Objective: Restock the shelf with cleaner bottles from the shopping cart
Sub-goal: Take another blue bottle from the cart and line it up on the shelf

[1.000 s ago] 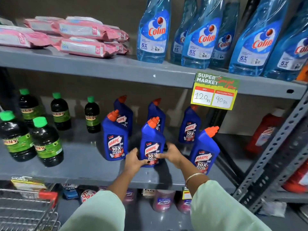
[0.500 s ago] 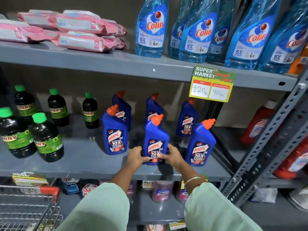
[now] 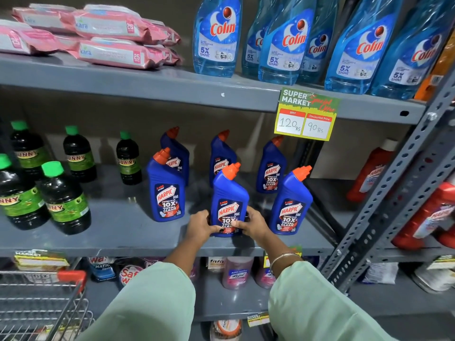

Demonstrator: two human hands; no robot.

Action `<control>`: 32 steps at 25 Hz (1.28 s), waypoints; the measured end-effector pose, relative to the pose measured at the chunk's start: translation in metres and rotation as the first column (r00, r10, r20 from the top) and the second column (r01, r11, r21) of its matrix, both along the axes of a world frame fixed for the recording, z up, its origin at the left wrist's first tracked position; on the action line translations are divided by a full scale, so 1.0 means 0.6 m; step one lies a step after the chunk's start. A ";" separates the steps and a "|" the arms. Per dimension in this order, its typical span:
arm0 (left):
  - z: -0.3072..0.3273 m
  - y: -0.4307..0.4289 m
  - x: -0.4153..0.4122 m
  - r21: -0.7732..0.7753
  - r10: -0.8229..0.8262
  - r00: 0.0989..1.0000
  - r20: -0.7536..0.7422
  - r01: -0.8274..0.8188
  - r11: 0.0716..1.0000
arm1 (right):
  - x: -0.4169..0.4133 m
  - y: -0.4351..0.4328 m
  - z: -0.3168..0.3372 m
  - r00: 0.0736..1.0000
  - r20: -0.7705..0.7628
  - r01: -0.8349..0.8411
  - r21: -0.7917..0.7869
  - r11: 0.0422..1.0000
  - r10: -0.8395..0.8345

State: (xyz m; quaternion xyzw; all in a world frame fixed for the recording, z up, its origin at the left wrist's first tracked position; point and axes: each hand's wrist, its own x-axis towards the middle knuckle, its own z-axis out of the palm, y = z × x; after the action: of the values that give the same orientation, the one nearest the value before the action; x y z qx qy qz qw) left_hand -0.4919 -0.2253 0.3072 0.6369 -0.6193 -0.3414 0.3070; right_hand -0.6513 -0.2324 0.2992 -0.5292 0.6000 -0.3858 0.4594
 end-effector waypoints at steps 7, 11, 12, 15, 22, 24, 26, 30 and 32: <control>-0.009 0.008 0.011 0.015 -0.034 0.999 -0.019 0.034 0.999 | 0.006 0.031 0.007 0.952 -0.222 0.192 -0.113 0.975 -0.213; -0.013 0.032 0.064 -0.059 0.153 0.986 -0.072 -0.158 0.986 | 0.061 0.081 -0.003 0.881 -0.376 0.275 -0.084 0.958 -0.286; -0.011 0.037 0.084 -0.056 0.209 0.973 -0.100 -0.215 0.975 | 0.087 0.090 -0.009 0.859 -0.434 0.250 -0.107 0.962 -0.272; -0.009 0.025 0.155 -0.066 0.377 0.917 -0.130 -0.388 0.919 | 0.176 0.079 -0.014 0.872 -0.451 0.110 -0.198 0.974 -0.190; -0.018 -0.068 0.242 -0.011 0.218 0.934 -0.284 -0.231 0.973 | 0.266 -0.058 0.017 0.998 -0.063 0.002 -0.100 0.995 -0.008; -0.028 -0.089 0.249 -0.019 0.176 0.944 -0.278 -0.189 0.982 | 0.267 -0.080 0.012 0.998 0.005 -0.067 -0.030 0.997 0.067; -0.031 -0.093 0.257 -0.015 0.160 0.949 -0.270 -0.170 0.985 | 0.267 -0.081 0.006 0.998 0.003 -0.069 -0.034 0.997 0.069; -0.008 -0.061 0.265 0.044 0.064 0.955 -0.289 -0.054 0.998 | 0.257 -0.036 0.004 1.000 -0.017 -0.010 -0.078 0.997 0.008; 0.007 -0.039 0.262 0.060 0.023 0.956 -0.293 -0.006 0.998 | 0.250 -0.015 0.008 0.999 -0.037 -0.017 -0.096 0.995 0.014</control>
State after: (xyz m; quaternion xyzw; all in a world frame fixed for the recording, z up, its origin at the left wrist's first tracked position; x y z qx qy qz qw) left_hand -0.3350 -0.2487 0.3115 0.5923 -0.5520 -0.4480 0.3793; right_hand -0.5011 -0.2413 0.3038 -0.5624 0.5847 -0.4012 0.4253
